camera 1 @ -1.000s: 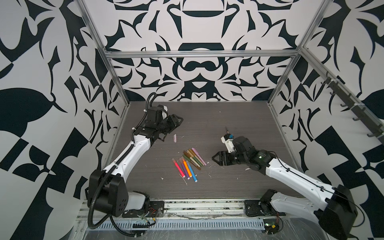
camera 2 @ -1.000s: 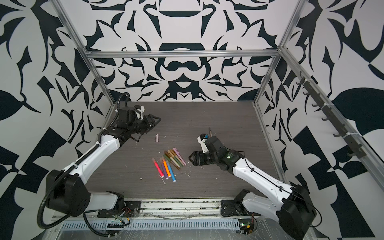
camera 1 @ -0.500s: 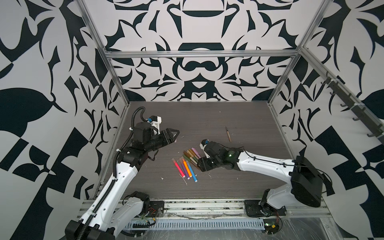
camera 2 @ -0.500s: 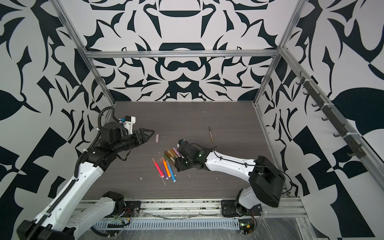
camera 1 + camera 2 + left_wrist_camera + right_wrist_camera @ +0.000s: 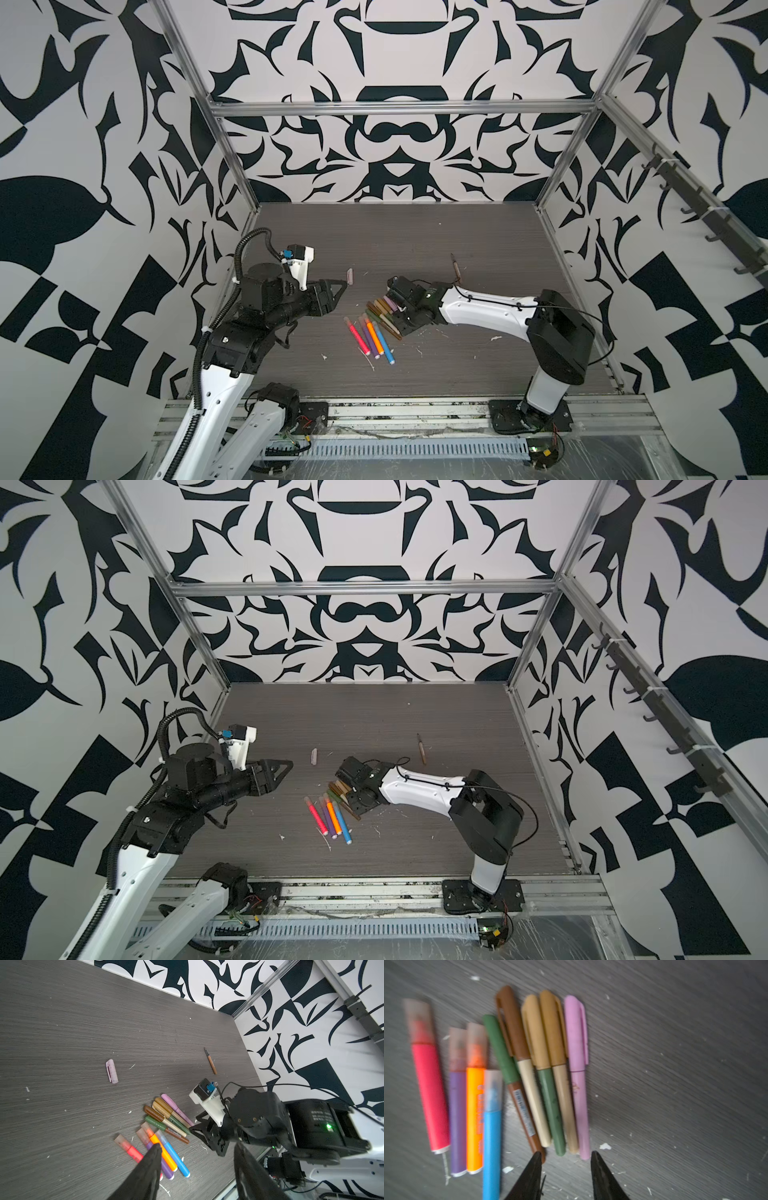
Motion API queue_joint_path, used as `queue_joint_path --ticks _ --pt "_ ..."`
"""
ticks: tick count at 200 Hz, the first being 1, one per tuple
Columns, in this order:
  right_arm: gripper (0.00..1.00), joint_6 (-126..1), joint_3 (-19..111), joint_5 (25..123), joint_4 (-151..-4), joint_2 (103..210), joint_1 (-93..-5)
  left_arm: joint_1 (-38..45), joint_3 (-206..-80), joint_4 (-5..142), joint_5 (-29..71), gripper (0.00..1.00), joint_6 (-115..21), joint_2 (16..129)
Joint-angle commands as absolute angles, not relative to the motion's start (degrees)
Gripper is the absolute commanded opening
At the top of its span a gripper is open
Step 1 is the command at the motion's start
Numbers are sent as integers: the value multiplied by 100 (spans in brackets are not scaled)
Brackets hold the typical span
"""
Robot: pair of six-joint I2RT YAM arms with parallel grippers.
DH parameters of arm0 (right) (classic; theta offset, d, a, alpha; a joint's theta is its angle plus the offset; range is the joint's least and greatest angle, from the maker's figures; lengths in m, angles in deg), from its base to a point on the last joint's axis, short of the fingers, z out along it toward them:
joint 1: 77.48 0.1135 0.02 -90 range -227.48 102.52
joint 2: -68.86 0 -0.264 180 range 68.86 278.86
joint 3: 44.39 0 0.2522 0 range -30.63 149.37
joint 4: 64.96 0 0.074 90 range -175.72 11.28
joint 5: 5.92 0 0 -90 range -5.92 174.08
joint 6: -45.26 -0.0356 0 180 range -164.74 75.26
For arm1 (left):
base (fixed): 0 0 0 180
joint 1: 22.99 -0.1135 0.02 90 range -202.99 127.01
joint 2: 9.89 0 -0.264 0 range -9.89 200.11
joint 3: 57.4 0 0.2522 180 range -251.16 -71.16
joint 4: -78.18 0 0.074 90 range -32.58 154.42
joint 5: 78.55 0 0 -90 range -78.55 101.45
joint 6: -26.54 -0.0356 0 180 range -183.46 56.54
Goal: Open the pen caps
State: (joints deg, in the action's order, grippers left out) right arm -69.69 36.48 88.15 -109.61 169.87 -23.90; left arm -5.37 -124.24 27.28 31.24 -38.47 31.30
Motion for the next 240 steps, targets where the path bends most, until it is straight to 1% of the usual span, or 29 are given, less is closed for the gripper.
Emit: queue_joint_path --ticks 1,23,52,86,129,162,186,211,240 --pt "40 -6817 3690 8568 -11002 16851 -2676 -535 -12407 2364 3213 59 -4173 3173" --pt "38 -6691 3727 8286 -10937 16944 -2856 -541 -12352 2473 3139 59 -4184 3183" --pt "34 -6589 3823 8155 -10996 17089 -2959 -544 -12354 2487 3098 58 -4193 3229" --pt "33 -6570 3798 7966 -10912 17215 -2986 -547 -12319 2508 3033 58 -4193 3212" --pt "32 -6628 3653 8011 -10806 17231 -2984 -544 -12328 2502 3079 58 -4202 3239" --pt "30 -6668 3701 8126 -10946 17358 -2981 -544 -12339 2512 3105 58 -4210 3247" --pt "30 -6634 3774 8176 -11209 17126 -2984 -546 -12314 2460 3107 59 -4191 3171" --pt "30 -6557 3922 8258 -11625 16734 -2999 -544 -12283 2425 2868 60 -4167 3057" --pt "31 -6513 4108 8284 -11990 16581 -3028 -548 -12299 2390 2864 60 -4167 3033"
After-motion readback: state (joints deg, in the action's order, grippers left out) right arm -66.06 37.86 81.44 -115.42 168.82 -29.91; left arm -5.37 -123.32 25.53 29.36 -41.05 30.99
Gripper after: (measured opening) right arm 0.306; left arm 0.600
